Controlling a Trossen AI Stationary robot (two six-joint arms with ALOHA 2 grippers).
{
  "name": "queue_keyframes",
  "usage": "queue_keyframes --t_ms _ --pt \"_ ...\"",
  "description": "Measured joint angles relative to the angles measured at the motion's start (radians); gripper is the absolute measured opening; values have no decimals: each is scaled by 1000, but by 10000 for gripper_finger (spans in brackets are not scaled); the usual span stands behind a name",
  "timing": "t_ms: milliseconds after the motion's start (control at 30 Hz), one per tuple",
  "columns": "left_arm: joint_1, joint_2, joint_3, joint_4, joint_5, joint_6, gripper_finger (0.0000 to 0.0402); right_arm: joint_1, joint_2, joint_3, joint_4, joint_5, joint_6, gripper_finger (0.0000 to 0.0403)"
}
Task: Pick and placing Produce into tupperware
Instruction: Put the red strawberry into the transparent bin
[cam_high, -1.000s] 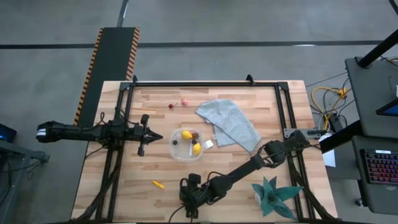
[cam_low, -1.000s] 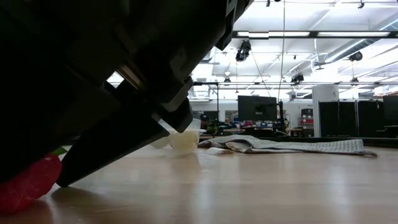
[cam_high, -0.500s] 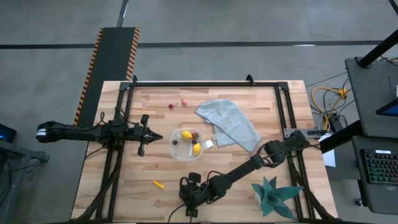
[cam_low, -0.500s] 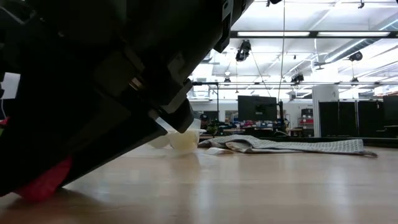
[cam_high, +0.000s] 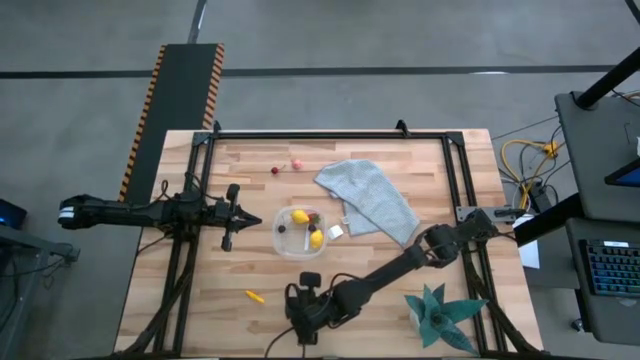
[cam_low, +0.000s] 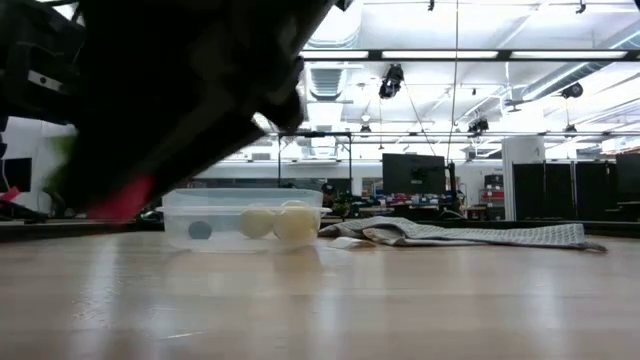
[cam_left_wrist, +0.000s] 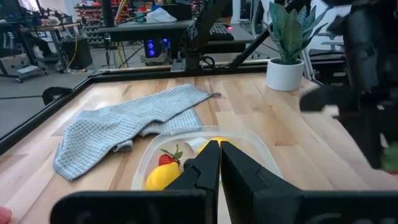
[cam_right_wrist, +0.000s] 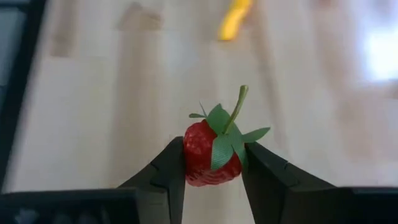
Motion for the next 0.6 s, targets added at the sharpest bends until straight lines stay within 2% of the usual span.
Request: queue_keyframes --t_ms 167,333,600 --pt "0 0 0 0 2 0 0 -22 0 122 -254 137 -24 116" --pt "0 0 0 0 2 0 0 -52 -2 234 -415 231 -105 116" --pt "0 0 0 0 3 0 0 -151 -5 303 -526 244 -252 116"
